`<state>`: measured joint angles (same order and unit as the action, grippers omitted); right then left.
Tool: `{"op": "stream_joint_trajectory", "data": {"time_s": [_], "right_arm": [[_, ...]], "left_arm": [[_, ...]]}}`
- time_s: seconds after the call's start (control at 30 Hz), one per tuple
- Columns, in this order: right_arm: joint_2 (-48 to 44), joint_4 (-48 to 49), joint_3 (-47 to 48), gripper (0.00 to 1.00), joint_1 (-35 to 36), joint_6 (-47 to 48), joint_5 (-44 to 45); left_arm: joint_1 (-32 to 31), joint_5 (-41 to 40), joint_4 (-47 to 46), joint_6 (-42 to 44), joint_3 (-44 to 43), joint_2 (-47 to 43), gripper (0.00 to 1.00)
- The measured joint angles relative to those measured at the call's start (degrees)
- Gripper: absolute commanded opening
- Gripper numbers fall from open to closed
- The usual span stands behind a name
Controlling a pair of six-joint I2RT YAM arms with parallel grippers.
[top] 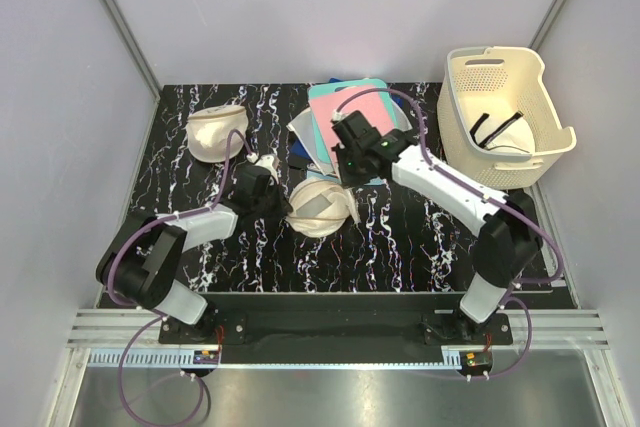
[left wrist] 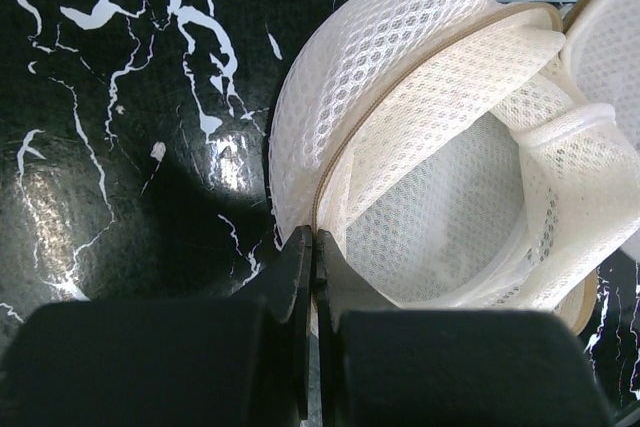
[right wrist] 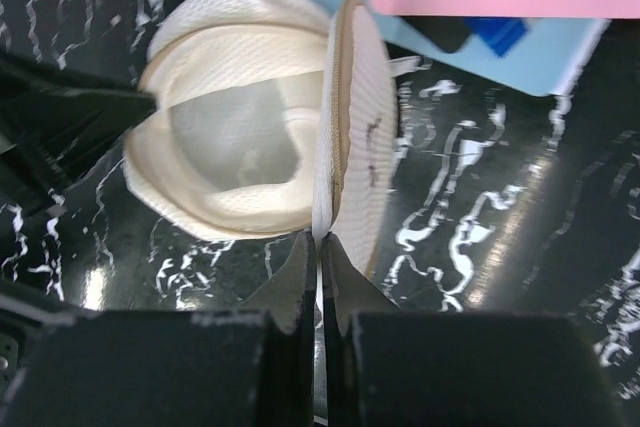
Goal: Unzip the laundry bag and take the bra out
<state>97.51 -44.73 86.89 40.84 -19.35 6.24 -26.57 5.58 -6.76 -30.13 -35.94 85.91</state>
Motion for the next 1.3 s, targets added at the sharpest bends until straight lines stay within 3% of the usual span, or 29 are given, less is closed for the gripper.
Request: {"op": "stream_joint_trajectory", "data": {"time_s": [0.4,0.57,0.67,0.8,1.0,1.1,1.13,1.23,1.27,1.3], "right_arm": [[9.22,4.68,2.86,0.04,8.09,-0.94,-4.59],[11.78,8.61,2.86,0.52,8.92,-1.84,-10.03],[12.24,10.14,2.86,0.68,8.98,-2.25,-12.92],[11.93,11.28,2.86,0.77,8.98,-1.99,-14.36],[7.06,12.2,0.68,0.82,8.98,-1.9,-12.74],[3.98,12.55,-1.05,0.82,8.68,-1.95,-11.52],[3.04,12.74,-1.75,0.83,8.31,-1.97,-11.28],[1.97,13.46,-3.39,0.84,6.34,-2.03,-11.37],[1.73,13.77,-4.26,0.84,5.31,-2.05,-11.43],[1.46,13.97,-5.27,0.84,4.07,-2.08,-11.5]], "left_arm": [[-0.04,0.44,-1.6,-1.01,0.0,0.52,0.0],[-0.04,0.68,-2.03,-1.33,0.0,0.55,0.0],[-0.04,0.66,-2.03,-1.42,0.0,0.55,0.0],[-0.02,0.61,-1.95,-1.4,0.0,0.52,0.0],[-0.04,0.61,-1.11,-1.38,0.0,-0.96,0.0],[-0.04,0.31,0.17,-1.25,0.0,-3.45,0.11],[-0.04,0.13,0.63,-1.22,0.0,-4.57,0.23],[-0.04,-0.76,1.92,-0.96,0.0,-7.32,0.42],[-0.04,-1.27,2.47,-0.92,0.0,-8.37,0.56],[-0.04,-1.75,3.23,-0.94,0.0,-9.44,0.63]]}}
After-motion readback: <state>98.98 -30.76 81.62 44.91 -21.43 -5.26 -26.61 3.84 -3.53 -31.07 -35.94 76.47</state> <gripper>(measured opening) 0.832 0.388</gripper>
